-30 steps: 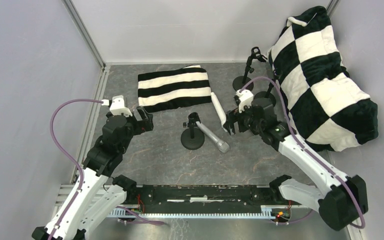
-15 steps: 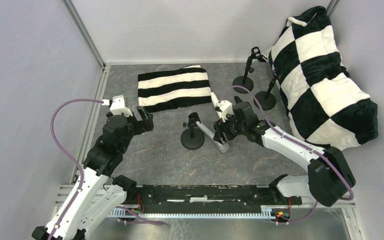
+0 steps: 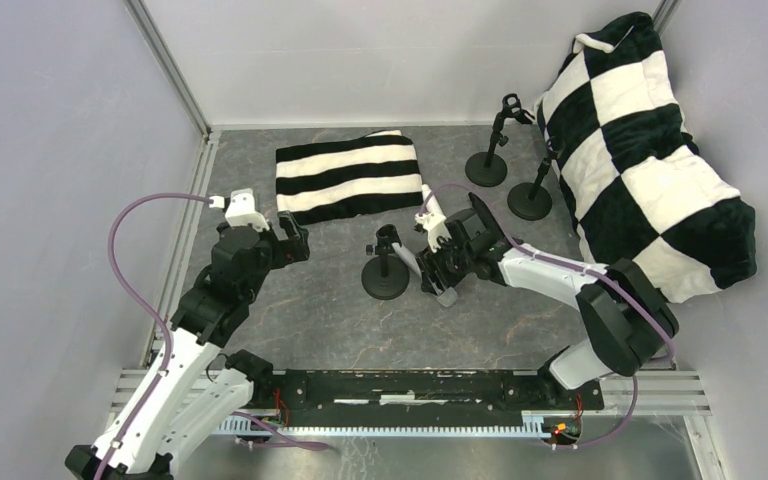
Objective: Attach the microphones to the stand
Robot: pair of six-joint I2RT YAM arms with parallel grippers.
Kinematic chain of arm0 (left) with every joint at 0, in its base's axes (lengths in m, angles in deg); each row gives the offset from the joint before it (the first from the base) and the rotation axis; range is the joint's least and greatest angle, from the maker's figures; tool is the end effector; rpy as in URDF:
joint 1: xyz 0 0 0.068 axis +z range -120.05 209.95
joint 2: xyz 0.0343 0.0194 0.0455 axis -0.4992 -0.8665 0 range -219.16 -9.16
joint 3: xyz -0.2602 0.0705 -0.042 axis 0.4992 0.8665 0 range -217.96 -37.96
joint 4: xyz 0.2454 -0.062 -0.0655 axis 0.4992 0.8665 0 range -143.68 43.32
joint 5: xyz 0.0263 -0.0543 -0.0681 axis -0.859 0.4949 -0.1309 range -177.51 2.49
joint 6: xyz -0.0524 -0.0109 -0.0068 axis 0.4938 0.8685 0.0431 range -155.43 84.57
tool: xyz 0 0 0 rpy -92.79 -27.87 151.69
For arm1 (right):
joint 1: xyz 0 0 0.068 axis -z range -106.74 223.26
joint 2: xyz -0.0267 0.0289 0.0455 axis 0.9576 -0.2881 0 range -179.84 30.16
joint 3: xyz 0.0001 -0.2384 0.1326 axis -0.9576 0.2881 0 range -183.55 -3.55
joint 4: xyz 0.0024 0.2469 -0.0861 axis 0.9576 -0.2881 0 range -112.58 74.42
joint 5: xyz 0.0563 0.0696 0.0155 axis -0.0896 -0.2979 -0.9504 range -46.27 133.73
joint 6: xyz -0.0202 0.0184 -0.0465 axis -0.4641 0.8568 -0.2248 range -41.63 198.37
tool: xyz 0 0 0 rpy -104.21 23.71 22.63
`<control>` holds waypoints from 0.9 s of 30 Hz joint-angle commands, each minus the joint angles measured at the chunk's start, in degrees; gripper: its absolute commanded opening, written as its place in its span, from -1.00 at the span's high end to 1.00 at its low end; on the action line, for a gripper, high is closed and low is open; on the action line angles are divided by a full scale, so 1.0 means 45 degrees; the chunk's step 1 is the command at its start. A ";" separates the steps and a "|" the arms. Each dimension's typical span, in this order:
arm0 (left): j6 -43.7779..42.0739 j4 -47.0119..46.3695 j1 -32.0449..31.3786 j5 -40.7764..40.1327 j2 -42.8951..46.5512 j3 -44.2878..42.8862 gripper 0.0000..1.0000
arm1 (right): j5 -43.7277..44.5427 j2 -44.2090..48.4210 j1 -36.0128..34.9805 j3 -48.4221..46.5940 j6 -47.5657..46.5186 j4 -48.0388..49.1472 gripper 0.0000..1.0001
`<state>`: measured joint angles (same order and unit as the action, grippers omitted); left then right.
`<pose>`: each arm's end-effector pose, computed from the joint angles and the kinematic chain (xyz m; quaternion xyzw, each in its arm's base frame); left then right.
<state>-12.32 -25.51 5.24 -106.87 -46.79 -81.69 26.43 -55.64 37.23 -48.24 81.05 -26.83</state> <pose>0.1394 -0.0512 0.3200 -0.0825 0.8188 -0.0957 0.5600 0.2287 0.1796 0.1754 -0.3150 0.8825 0.2400 0.2538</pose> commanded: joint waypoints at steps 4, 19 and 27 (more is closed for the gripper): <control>-0.0273 -0.0336 0.0078 -0.0105 -0.0096 -0.0083 -1.00 | 0.0383 -0.0947 -0.0218 -0.0955 -0.0267 0.0536 -0.28; -0.0290 -0.0302 0.0071 -0.0114 -0.0231 -0.0087 -1.00 | 0.2742 -0.2990 -0.1187 -0.1835 -0.0997 0.0060 -0.31; -0.0263 -0.0288 0.0075 -0.0149 -0.0226 -0.0093 -1.00 | 0.4184 -0.3033 -0.1446 -0.0989 -0.0977 0.0176 -0.08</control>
<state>-12.32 -25.49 5.24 -106.89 -47.90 -81.69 40.77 -67.38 30.67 -55.67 77.01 -24.88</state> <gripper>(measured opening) 0.996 0.583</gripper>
